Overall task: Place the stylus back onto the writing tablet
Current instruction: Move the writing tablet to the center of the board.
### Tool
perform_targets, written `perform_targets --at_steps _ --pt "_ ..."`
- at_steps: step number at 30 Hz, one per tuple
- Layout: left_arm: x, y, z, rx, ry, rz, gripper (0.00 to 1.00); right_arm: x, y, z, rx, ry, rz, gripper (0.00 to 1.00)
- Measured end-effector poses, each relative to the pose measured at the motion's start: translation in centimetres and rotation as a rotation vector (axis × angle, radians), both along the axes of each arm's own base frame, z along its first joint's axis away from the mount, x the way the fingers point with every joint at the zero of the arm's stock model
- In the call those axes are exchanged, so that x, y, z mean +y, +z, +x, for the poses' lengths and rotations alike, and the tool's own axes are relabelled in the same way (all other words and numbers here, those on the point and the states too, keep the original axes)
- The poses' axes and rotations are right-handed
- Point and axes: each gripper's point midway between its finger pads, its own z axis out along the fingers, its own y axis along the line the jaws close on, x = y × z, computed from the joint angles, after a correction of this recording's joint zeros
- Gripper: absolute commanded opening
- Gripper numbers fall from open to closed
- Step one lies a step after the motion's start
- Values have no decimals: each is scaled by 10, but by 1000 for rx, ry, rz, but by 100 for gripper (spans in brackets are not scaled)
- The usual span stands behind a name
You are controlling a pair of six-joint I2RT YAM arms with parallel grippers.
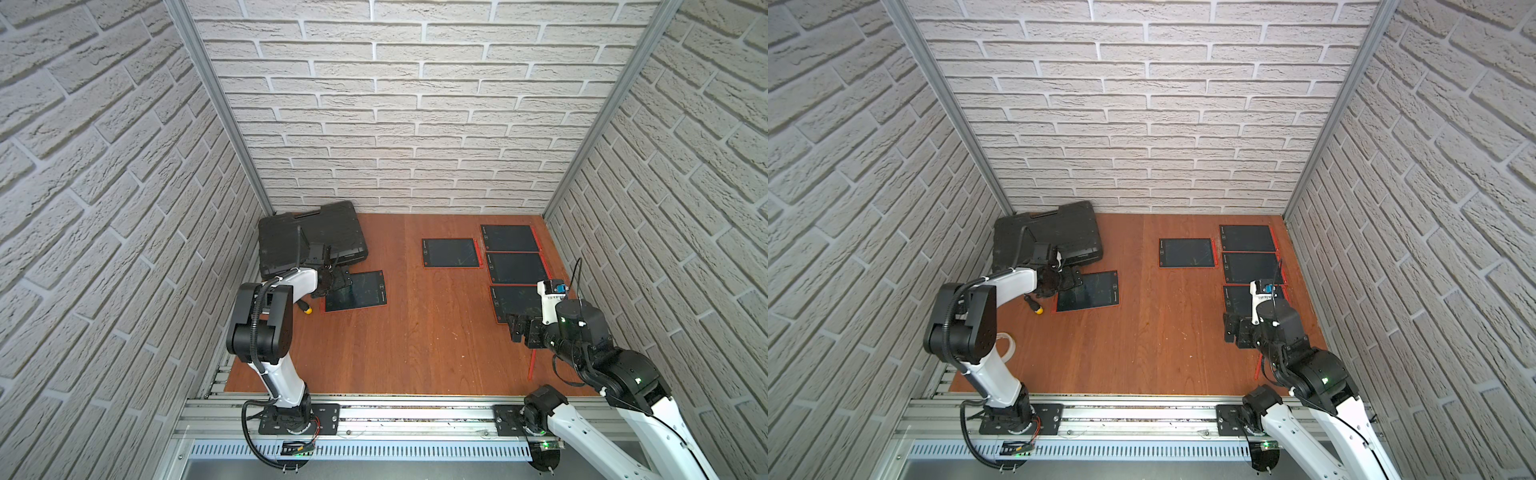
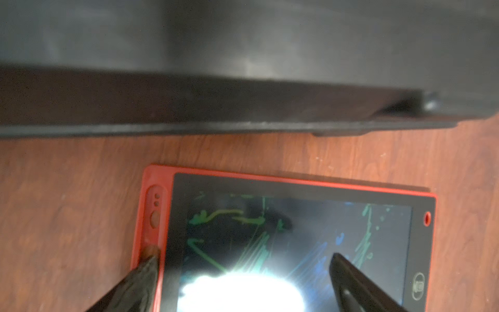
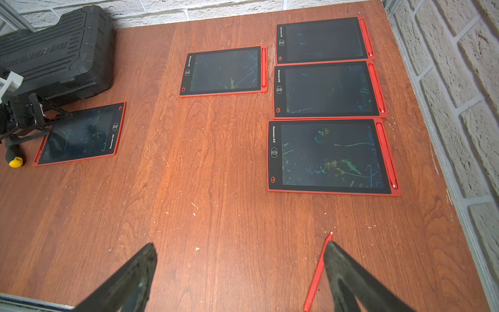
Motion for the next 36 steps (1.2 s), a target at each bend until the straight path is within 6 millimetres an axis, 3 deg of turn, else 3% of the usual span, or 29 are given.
perform_targets --at_steps 5,14,28,36 --pt "-21 0 8 -37 -58 1 98 0 0 0 1 -1 0 95" --pt "-83 2 10 -97 -195 -20 98 0 0 0 1 -2 0 95" --pt "-182 4 -32 -103 -277 -98 98 -1 0 0 1 -3 0 95" --pt "-218 5 -57 -94 -276 -137 98 0 0 0 3 -3 -1 95"
